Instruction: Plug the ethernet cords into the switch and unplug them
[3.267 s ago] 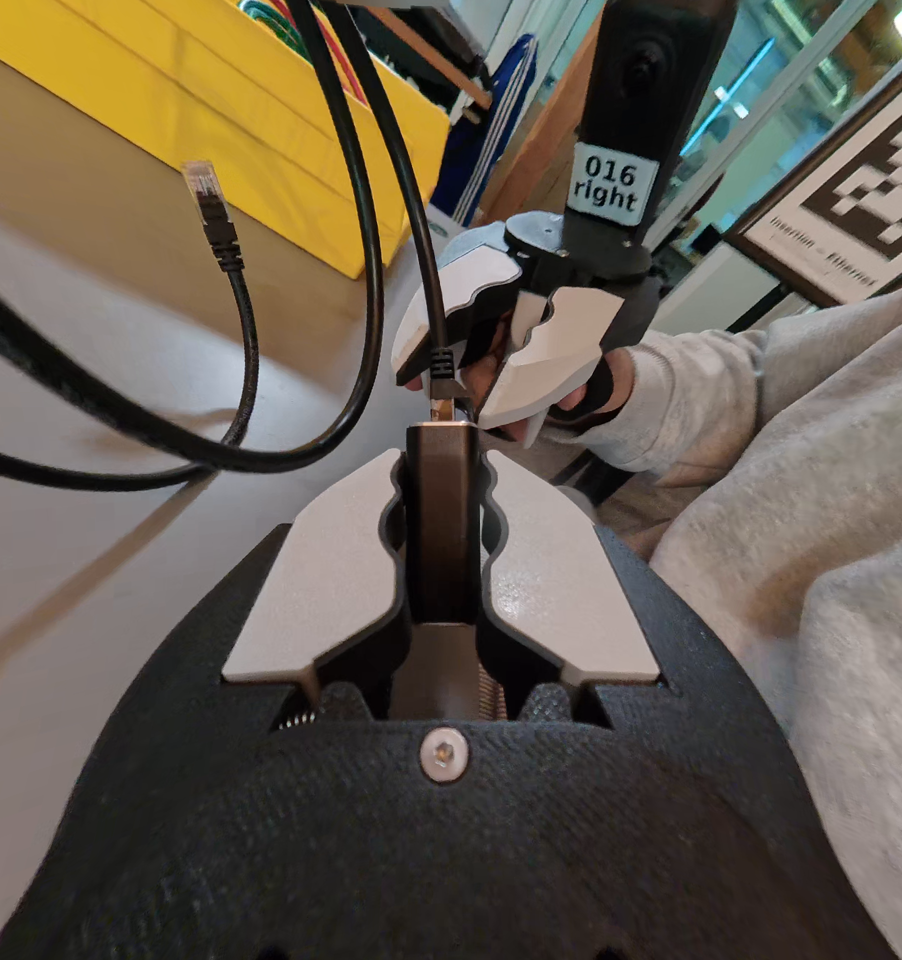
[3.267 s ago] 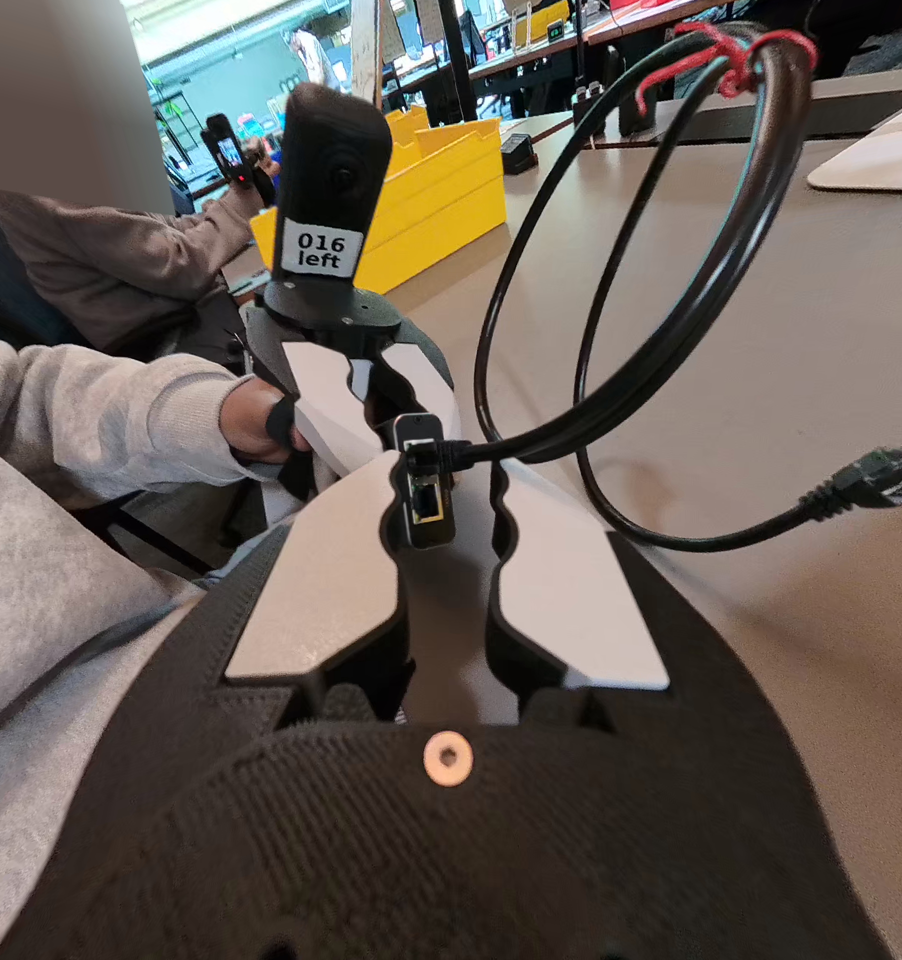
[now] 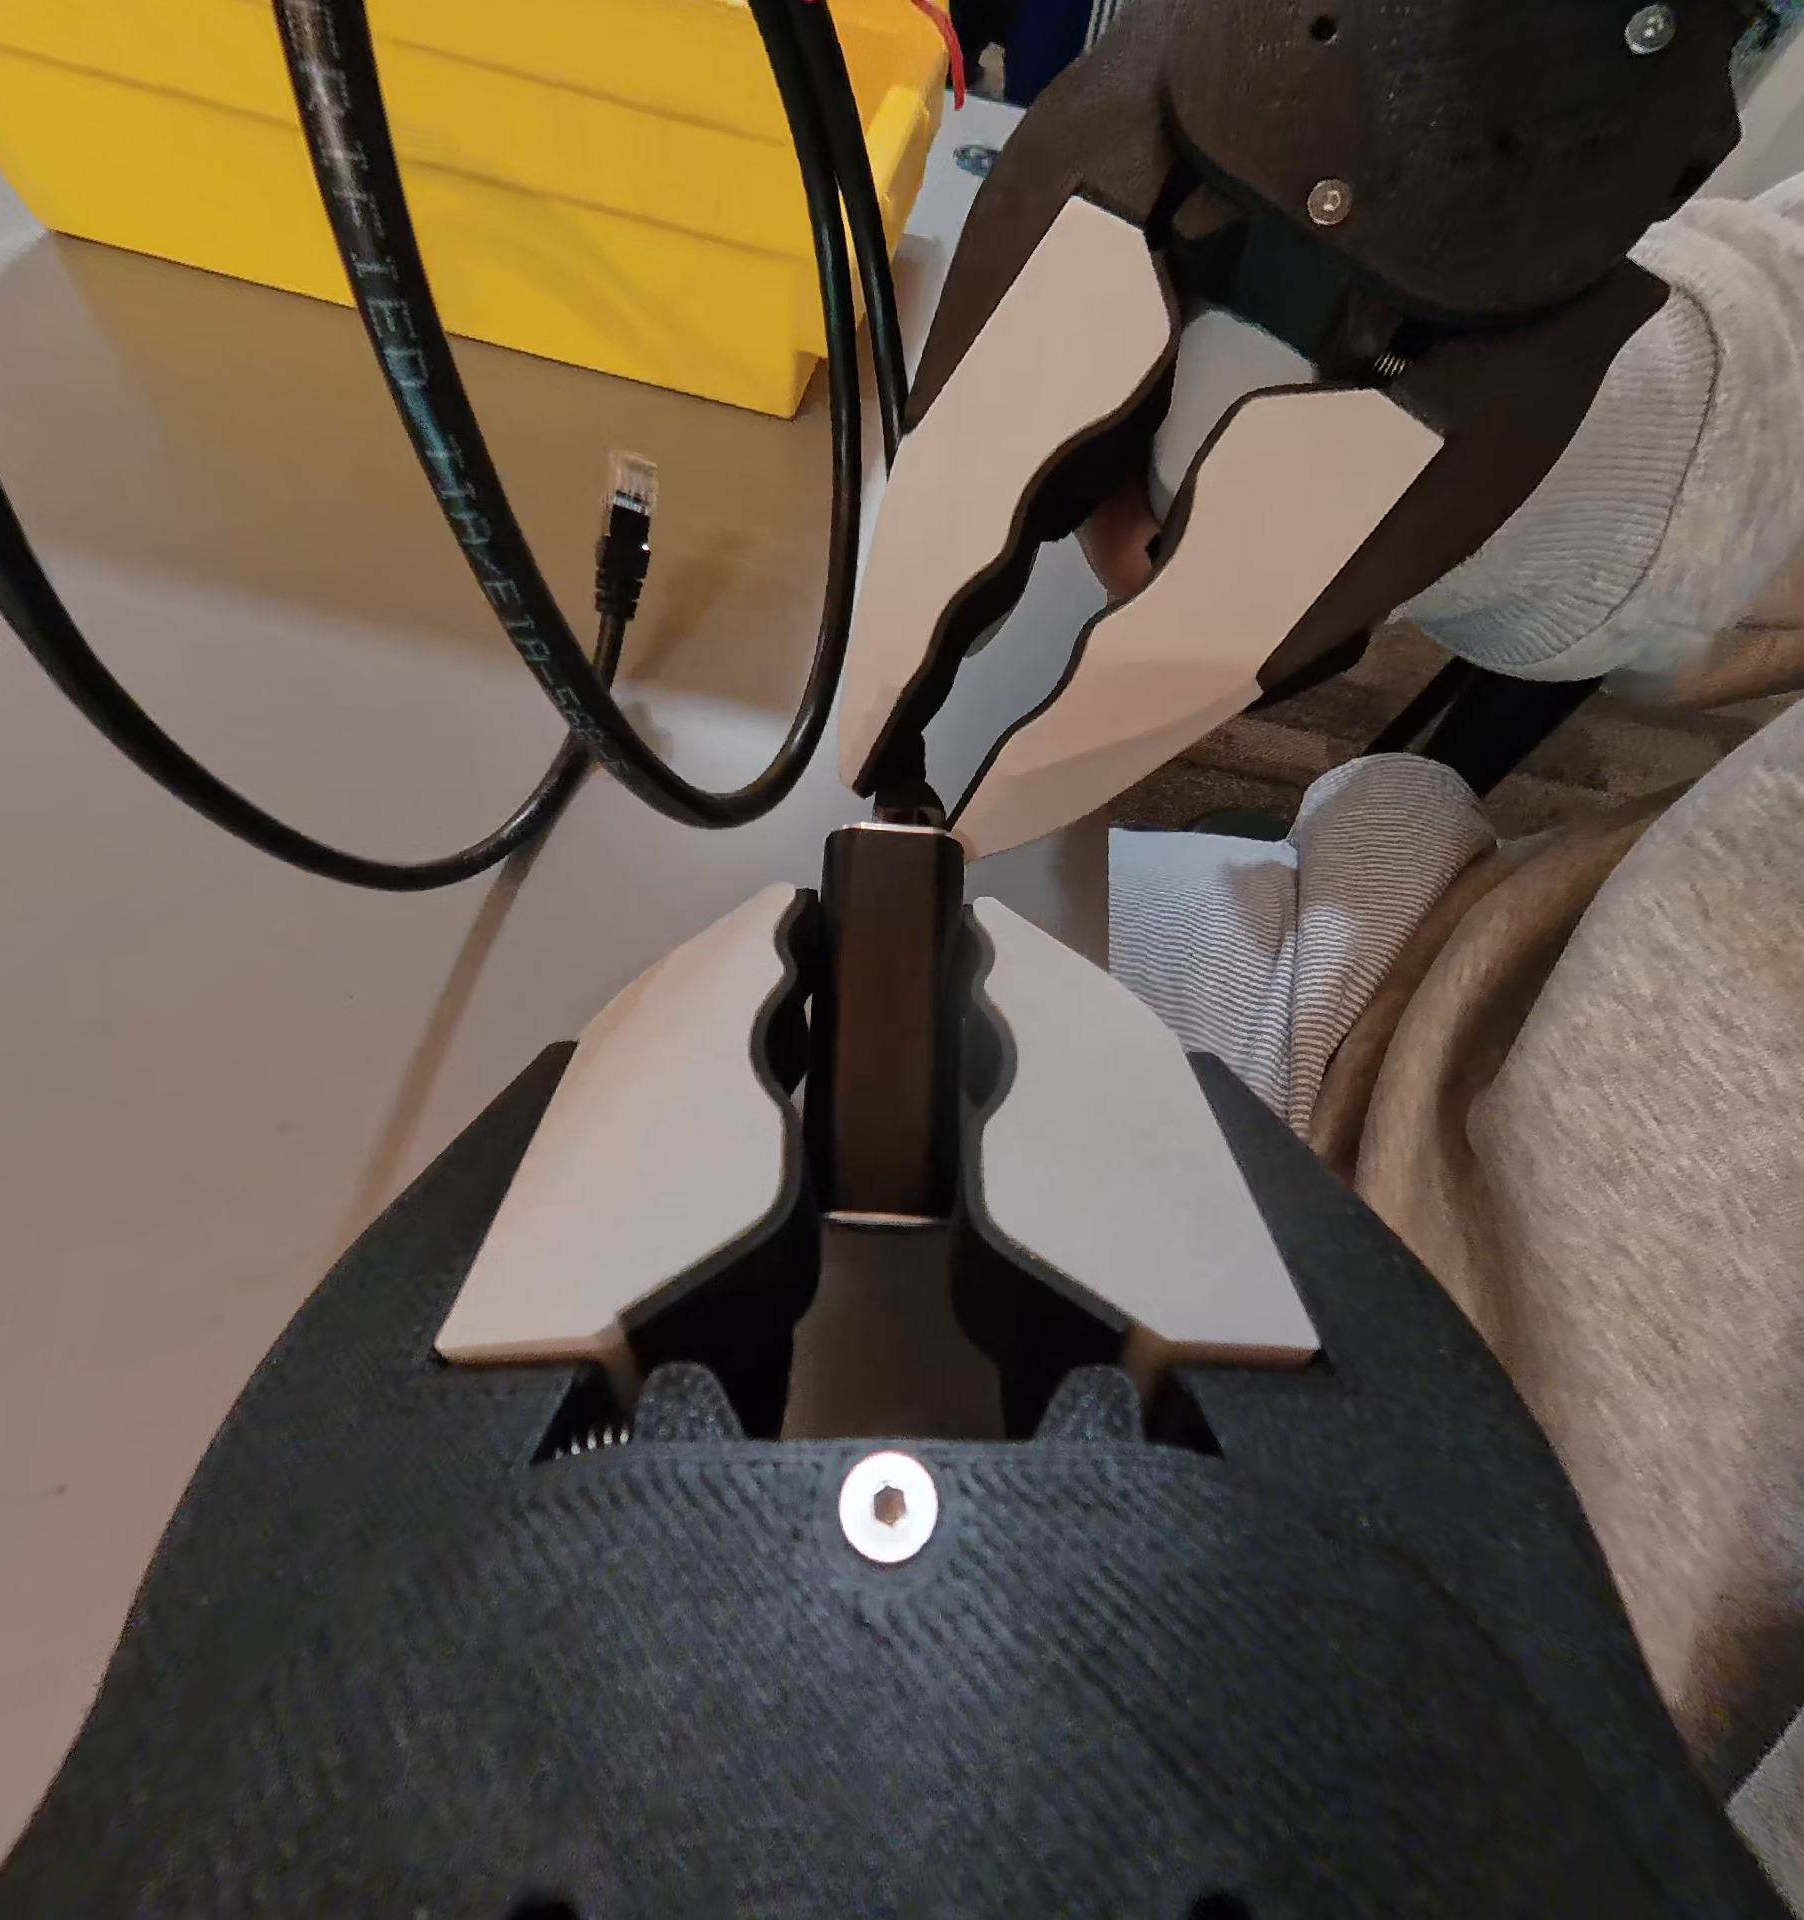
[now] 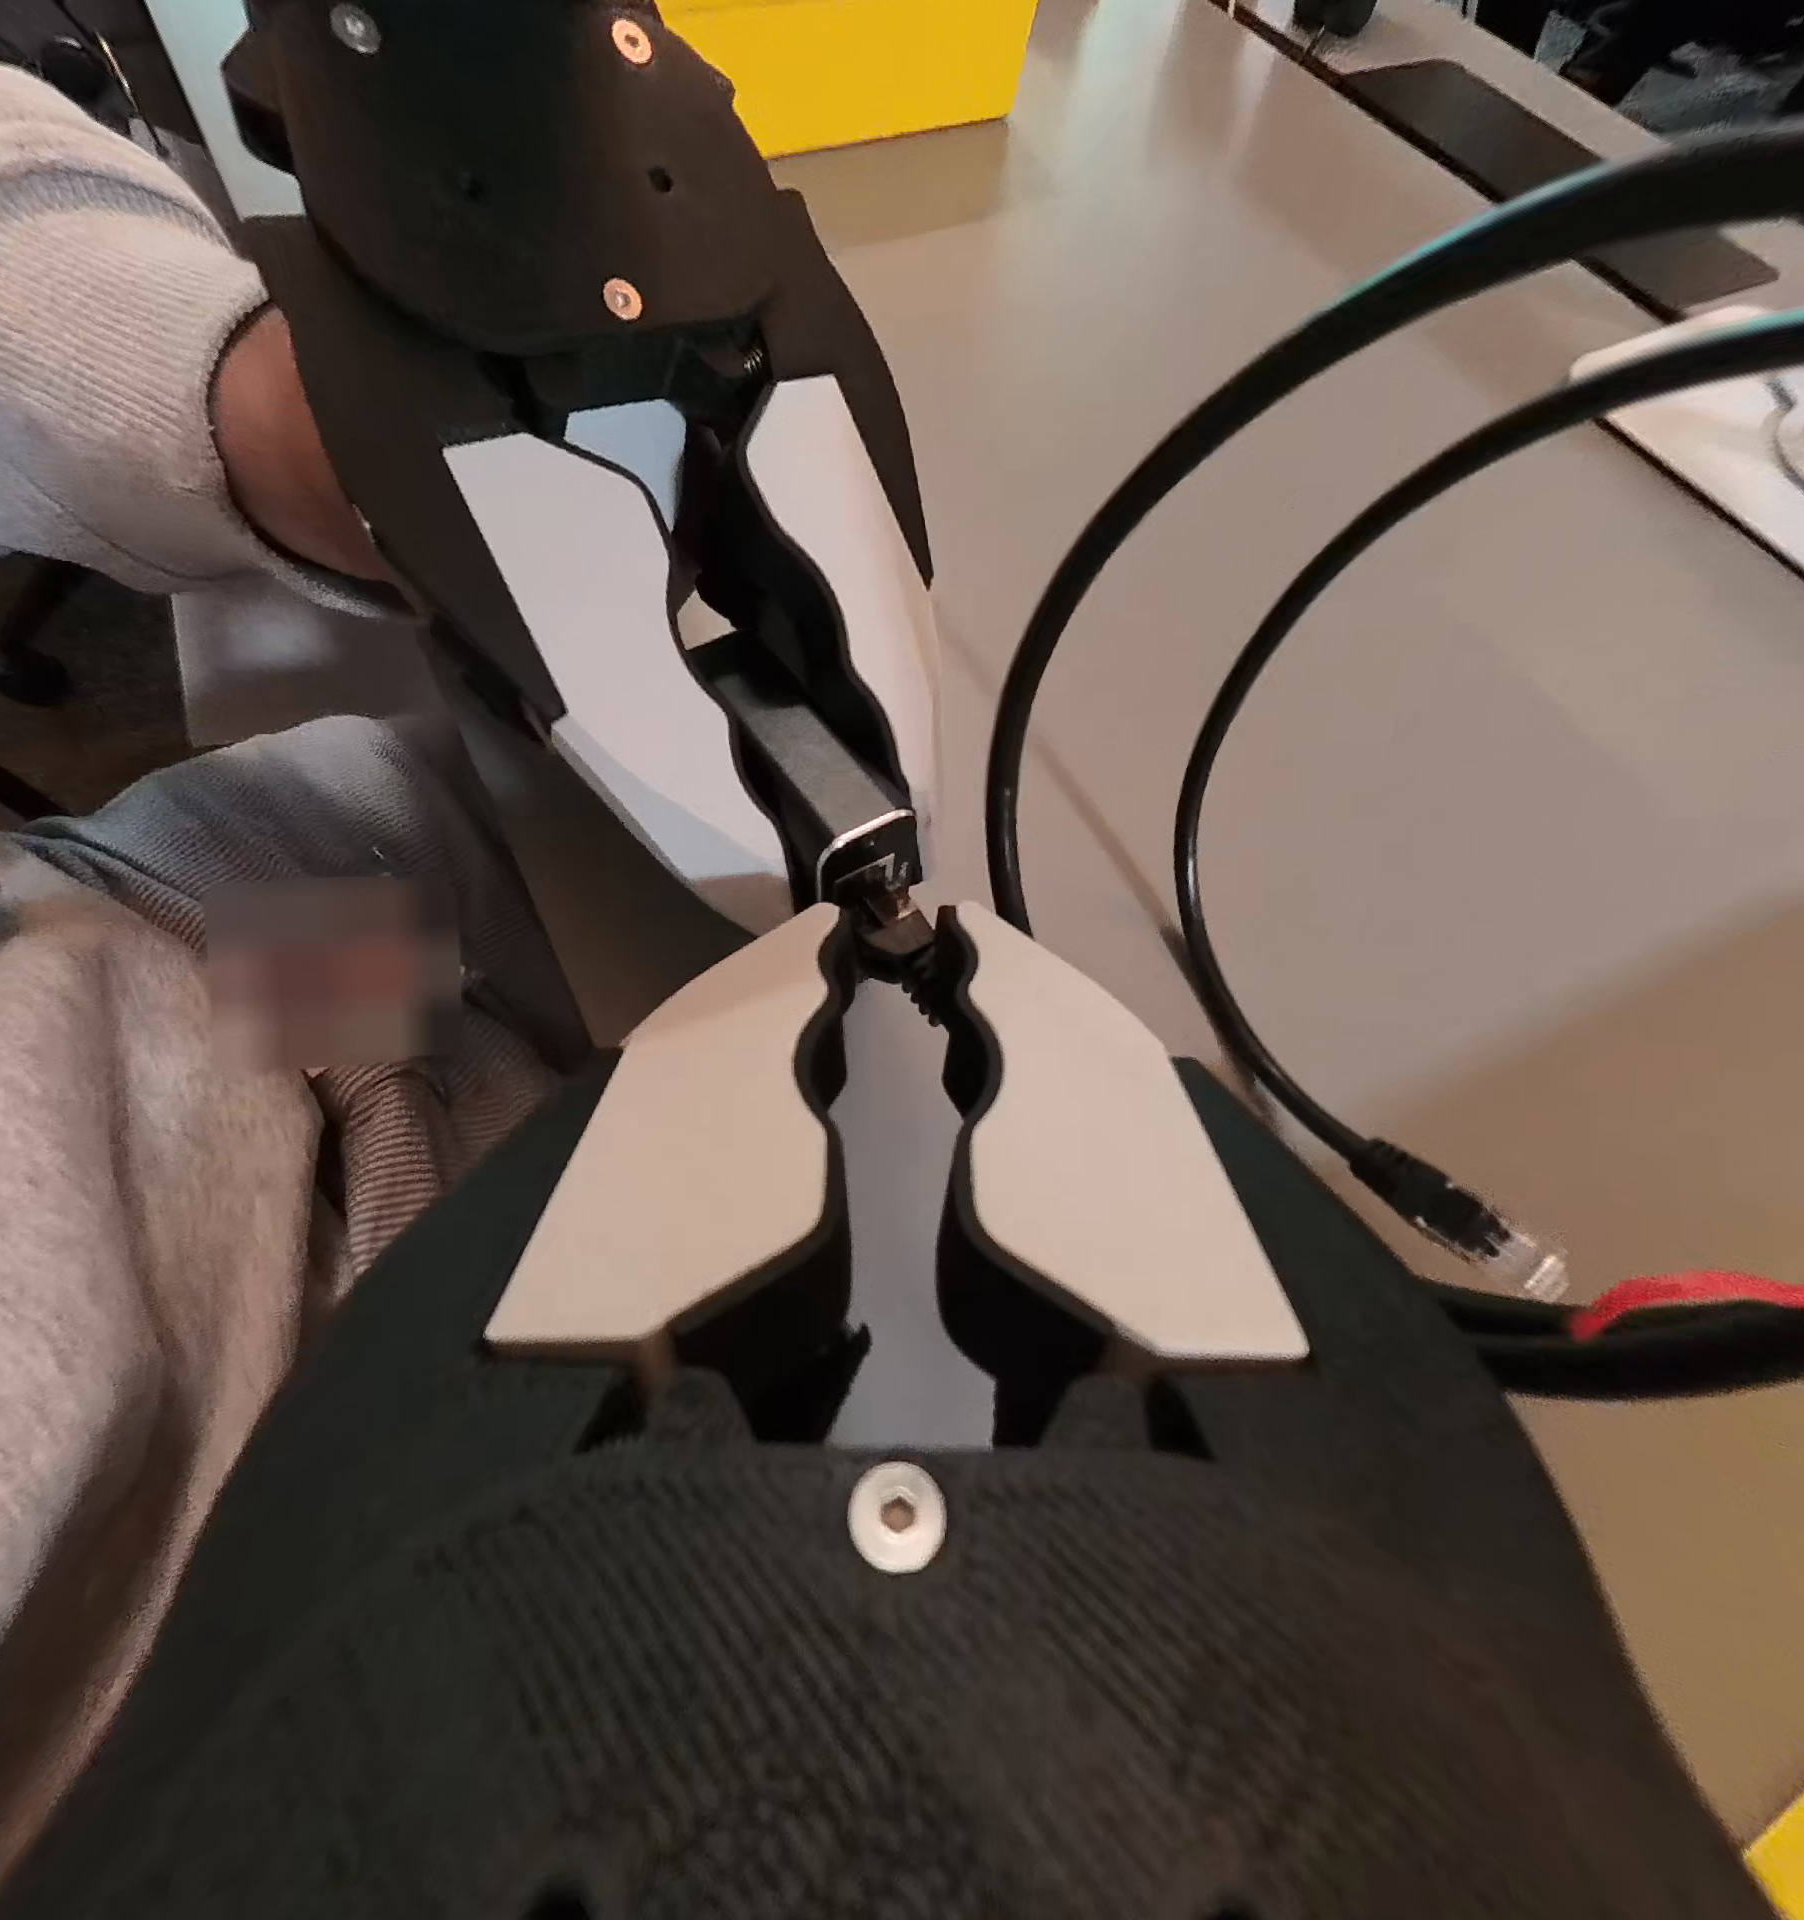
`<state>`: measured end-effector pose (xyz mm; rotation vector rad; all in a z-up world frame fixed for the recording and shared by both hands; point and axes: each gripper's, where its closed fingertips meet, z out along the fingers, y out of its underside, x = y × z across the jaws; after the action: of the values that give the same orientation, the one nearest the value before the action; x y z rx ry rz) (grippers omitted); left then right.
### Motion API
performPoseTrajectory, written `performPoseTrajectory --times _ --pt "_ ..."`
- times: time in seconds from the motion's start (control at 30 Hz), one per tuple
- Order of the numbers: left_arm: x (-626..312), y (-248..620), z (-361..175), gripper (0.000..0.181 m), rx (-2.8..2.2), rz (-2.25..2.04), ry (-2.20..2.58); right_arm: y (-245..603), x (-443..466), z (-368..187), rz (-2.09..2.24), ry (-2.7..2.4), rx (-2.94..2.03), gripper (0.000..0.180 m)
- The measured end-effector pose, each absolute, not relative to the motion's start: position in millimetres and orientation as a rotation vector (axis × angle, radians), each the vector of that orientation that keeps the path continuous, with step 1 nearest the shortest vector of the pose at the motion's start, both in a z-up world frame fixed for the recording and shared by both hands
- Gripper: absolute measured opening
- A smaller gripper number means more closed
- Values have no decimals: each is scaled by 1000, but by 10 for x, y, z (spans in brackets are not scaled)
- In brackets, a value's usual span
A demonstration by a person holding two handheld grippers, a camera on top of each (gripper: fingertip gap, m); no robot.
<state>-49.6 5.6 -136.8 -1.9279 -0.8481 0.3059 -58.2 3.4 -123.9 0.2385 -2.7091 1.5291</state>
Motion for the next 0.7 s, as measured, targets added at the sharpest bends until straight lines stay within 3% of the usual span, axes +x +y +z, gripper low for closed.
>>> performPoseTrajectory --times 0.7 --pt "-367 0 -1373 28 -1947 83 -827 8 -485 -1231 1522 -2763 303 13"
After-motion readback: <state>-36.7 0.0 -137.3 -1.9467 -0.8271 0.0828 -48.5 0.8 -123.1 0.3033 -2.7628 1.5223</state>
